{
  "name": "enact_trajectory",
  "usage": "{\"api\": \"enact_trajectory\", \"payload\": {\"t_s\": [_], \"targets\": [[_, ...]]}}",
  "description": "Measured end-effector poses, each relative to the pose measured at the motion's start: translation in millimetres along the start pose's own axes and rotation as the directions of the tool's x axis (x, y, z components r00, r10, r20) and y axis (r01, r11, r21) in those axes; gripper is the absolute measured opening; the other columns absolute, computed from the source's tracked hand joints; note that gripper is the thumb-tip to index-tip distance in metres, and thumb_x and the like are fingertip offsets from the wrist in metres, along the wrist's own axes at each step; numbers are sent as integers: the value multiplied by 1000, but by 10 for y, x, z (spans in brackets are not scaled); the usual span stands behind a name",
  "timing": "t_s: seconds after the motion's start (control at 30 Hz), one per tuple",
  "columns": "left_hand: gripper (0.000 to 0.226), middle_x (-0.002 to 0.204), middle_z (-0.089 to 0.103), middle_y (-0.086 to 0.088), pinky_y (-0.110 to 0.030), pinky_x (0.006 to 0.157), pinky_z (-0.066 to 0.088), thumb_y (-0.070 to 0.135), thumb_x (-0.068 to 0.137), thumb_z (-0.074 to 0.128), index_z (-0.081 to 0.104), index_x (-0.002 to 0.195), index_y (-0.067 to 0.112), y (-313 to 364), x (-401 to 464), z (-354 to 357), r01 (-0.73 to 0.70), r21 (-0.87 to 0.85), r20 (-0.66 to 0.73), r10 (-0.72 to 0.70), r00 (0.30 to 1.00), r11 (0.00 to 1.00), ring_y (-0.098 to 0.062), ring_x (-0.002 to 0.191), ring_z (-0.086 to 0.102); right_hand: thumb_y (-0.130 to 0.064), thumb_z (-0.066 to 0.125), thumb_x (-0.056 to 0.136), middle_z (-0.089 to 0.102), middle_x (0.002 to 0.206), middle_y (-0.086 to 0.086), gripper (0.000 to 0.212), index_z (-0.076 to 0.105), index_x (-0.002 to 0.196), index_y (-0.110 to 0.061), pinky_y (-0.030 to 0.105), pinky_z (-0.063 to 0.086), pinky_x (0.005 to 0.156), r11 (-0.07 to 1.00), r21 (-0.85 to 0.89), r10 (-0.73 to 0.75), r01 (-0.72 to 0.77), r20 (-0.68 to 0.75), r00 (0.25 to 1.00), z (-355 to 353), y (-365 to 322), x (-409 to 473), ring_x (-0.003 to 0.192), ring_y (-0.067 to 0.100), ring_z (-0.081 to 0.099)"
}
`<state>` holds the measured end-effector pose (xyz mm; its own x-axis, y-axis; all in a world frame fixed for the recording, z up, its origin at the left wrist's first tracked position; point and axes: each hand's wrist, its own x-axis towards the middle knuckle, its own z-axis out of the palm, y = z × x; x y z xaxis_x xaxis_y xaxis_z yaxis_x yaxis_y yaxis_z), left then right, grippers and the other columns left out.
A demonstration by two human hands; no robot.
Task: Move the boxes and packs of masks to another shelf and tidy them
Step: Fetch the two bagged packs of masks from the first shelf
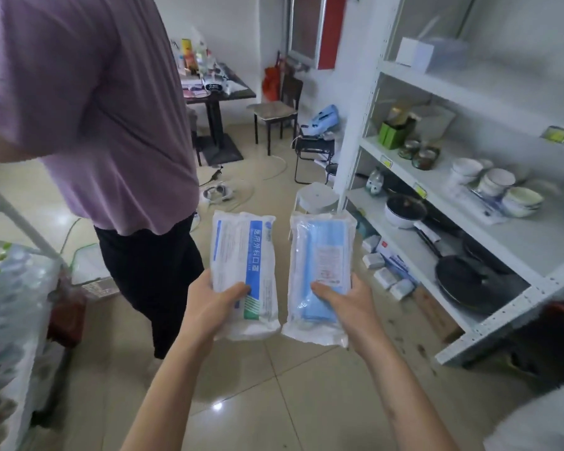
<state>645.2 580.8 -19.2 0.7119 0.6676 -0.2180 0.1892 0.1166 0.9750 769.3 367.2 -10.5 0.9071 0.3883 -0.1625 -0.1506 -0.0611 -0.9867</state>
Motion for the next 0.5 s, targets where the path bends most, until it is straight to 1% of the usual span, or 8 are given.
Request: {"api": "enact_trajectory", "payload": {"t_s": [0.07,0.2,0.27,0.33,0.43,0.5], "targets": [[42,102,80,5,-36,64,65,17,76,87,68,112,26,72,213,67,1,10,6,-1,1000,1000,-19,87,79,-15,83,81,75,104,-3,37,66,113,-21,22,60,68,1000,4,-4,4,-15,1000,-6,-26,206,85,4,73],[40,99,80,8,-35,63,64,13,77,86,68,110,26,115,665,150,19,16,27,-20,999,1000,-19,85,79,-16,83,81,74,101,-8,36,66,111,-25,23,61,69,1000,-10,-1,1,-47,999,73,-16,613,88,3,72],[39,99,80,7,-35,62,64,12,77,85,69,110,25,158,926,194,20,13,47,-20,999,1000,-20,84,79,-16,83,81,75,97,-11,33,66,107,-29,20,59,66,1000,-3,-1,1,-64,998,131,-43,840,86,1,72],[37,96,80,10,-31,60,63,11,78,84,69,108,25,238,1196,247,16,17,77,-17,997,1000,-18,82,79,-15,81,82,76,94,-14,32,67,105,-31,16,57,63,1000,-10,-3,2,-82,997,195,-117,1070,85,0,72],[34,93,80,15,-25,56,61,9,80,83,68,105,27,344,1569,325,9,20,136,-11,991,1000,-15,79,79,-15,80,82,76,94,-17,33,66,108,-30,14,56,63,1000,-28,-11,9,-86,996,258,-240,1396,85,-1,72],[34,92,80,12,-25,55,61,8,81,83,68,105,27,388,1795,397,20,13,151,-22,988,1000,-16,78,79,-13,80,83,76,93,-19,34,66,110,-28,13,55,63,1000,-27,-15,12,-103,995,245,-302,1596,85,-1,72]]}}
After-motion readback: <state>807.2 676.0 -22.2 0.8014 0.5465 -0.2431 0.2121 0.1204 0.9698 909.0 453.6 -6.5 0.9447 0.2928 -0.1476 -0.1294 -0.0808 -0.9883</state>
